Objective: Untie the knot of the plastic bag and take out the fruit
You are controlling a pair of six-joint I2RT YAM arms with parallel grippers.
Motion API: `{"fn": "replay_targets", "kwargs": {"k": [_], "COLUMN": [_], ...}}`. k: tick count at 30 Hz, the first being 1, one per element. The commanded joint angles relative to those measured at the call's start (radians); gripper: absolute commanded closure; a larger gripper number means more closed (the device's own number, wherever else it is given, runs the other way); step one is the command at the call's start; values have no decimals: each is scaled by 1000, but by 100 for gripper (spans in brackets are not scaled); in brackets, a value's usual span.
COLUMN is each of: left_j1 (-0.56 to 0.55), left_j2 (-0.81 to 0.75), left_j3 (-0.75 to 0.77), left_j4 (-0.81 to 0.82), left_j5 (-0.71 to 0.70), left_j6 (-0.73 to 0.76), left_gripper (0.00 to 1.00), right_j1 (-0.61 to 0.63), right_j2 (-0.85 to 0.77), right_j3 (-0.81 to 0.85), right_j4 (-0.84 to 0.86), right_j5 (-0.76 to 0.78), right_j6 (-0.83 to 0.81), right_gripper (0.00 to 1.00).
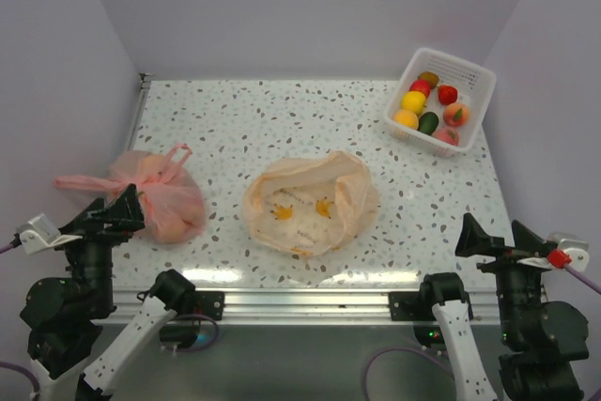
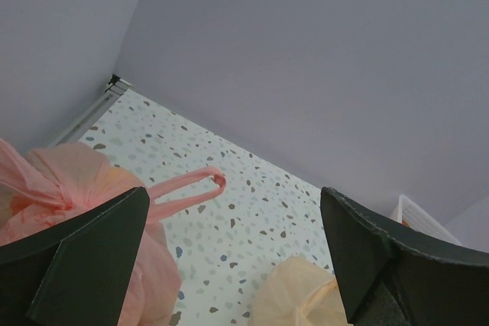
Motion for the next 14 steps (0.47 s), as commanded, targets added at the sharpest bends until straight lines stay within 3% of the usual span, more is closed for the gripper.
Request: {"fn": "replay_targets", "kwargs": {"k": [1,14], "left_j1": [2,2], "left_j2": [-94,-113], "left_j3": [2,-55], "left_j4": [29,73], "left_j5": [-33,-24], "left_j6": [-7,-22], "left_gripper": [0,0], "right_j1": [3,3], "right_j2": [-12,-14], "right_j3": [-7,-18], "right_j4": [34,54], "right_j5": [9,-4], "right_j6": [-23,-37], "right_gripper": [1,1]}}
